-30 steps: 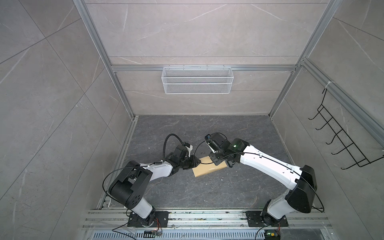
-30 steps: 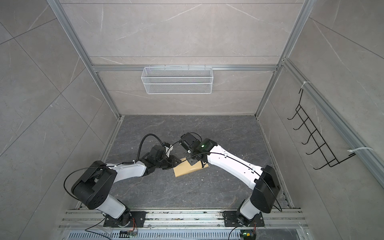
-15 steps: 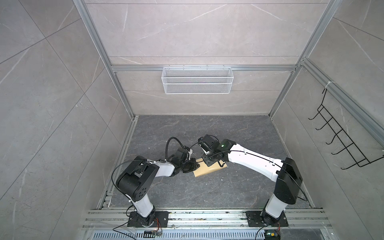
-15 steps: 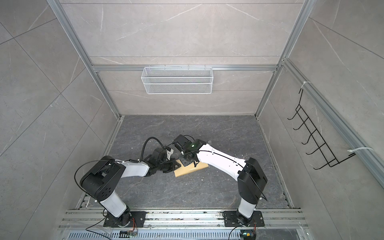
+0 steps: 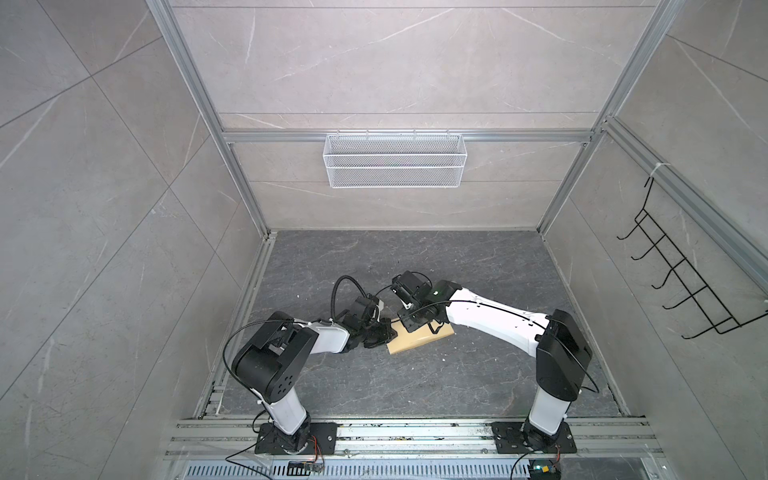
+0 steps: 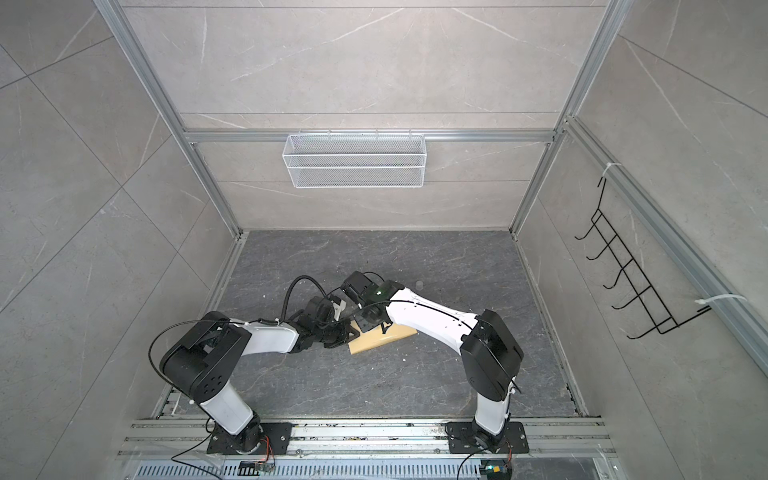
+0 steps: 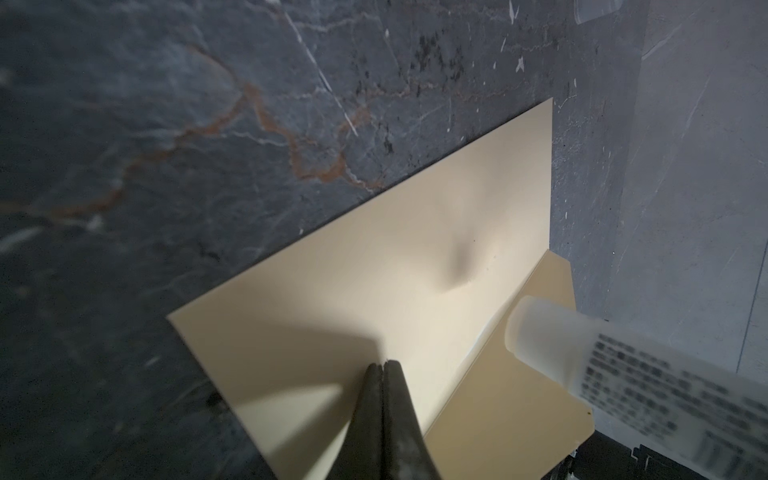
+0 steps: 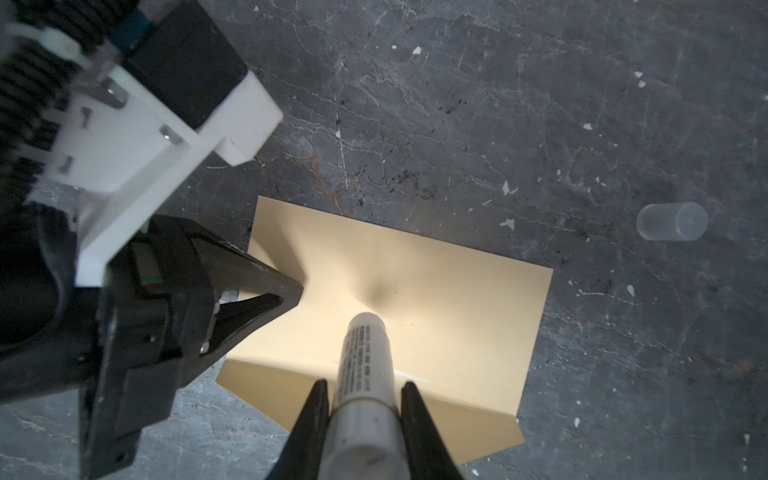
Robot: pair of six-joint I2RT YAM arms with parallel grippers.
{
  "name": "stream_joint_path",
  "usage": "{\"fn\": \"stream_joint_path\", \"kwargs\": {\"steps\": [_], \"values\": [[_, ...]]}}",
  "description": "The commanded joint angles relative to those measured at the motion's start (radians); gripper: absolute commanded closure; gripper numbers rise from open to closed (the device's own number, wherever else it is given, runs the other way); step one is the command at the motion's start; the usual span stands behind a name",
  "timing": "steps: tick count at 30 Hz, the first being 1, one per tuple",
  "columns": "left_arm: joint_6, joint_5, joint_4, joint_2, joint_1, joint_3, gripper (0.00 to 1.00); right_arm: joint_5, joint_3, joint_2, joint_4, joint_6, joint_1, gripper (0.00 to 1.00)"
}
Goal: Place the letter into the envelope and seal it
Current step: 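Press the glue stick tip onto the envelope flap with the right gripper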
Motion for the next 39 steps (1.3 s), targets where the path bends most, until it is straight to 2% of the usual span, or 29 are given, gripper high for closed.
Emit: {"fn": "stream_joint_path", "kwargs": {"steps": [1, 17, 31, 39], "values": [[0.01, -0.027, -0.039, 0.035, 0.006, -0.004, 1.0, 0.004, -0.006, 0.024, 0.015, 0.023, 0.007, 1.0], [0.016, -0.054, -0.081, 0.036, 0.006, 0.011, 1.0, 0.028, -0.036, 0.075, 0.046, 0.036, 0.007, 1.0], [0.049, -0.111, -0.175, 0.037, 0.006, 0.035, 1.0, 0.154, -0.065, 0.074, 0.028, 0.047, 0.0, 1.0], [0.073, -0.148, -0.216, 0.044, 0.004, 0.041, 1.0, 0.168, -0.084, 0.065, 0.032, 0.067, -0.026, 1.0]]}}
